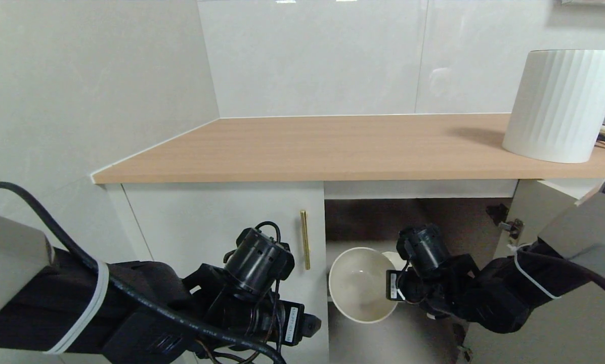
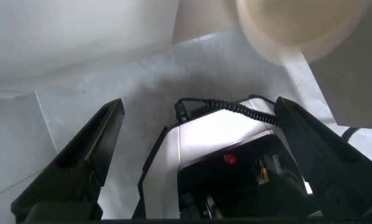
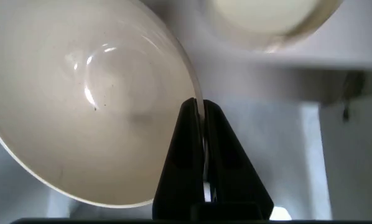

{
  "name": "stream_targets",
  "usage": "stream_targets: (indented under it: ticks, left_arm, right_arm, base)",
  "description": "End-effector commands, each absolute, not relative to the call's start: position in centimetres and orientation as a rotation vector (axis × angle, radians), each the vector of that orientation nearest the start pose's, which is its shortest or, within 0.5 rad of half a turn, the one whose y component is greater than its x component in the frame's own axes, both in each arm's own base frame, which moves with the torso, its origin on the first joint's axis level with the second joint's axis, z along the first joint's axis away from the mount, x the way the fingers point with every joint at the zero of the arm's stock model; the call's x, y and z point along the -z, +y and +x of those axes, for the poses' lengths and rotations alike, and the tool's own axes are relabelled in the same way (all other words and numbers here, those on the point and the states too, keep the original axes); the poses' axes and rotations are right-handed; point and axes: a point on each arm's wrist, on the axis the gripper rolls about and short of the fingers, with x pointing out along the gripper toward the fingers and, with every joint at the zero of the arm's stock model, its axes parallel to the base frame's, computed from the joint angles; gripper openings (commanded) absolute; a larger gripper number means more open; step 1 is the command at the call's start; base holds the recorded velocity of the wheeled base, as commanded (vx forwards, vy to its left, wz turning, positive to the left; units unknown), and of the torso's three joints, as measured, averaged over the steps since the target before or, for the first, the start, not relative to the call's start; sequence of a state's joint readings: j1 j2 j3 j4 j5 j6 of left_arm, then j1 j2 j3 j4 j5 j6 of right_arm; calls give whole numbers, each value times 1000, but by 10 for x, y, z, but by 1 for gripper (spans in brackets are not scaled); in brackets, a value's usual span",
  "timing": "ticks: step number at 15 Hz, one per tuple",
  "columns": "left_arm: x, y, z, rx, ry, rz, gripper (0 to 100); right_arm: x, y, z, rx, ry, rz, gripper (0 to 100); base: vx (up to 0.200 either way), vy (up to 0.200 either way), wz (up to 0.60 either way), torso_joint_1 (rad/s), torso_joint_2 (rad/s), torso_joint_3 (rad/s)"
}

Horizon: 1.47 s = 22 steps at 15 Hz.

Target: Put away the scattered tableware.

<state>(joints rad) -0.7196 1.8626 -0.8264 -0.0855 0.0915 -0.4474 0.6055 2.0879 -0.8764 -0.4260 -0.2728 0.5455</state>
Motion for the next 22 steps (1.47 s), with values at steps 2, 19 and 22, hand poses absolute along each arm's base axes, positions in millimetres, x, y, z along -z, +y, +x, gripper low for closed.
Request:
stream_targets:
  ticks: [2, 19, 22]
  left_arm:
    - [-95, -196, 226, 368, 979, -29, 100]
    - [-96, -195, 226, 370, 974, -31, 100]
    - [-96, -195, 226, 369, 974, -33, 100]
  right_arm:
    - [-31, 179, 316, -9, 728, 233, 0]
    - [1, 132, 379, 168, 704, 304, 0]
    - [3, 132, 382, 172, 705, 304, 0]
  base:
    - [0, 0, 0, 0, 0, 0]
    - [0, 0, 0, 0, 0, 0]
    - [0, 0, 0, 0, 0, 0]
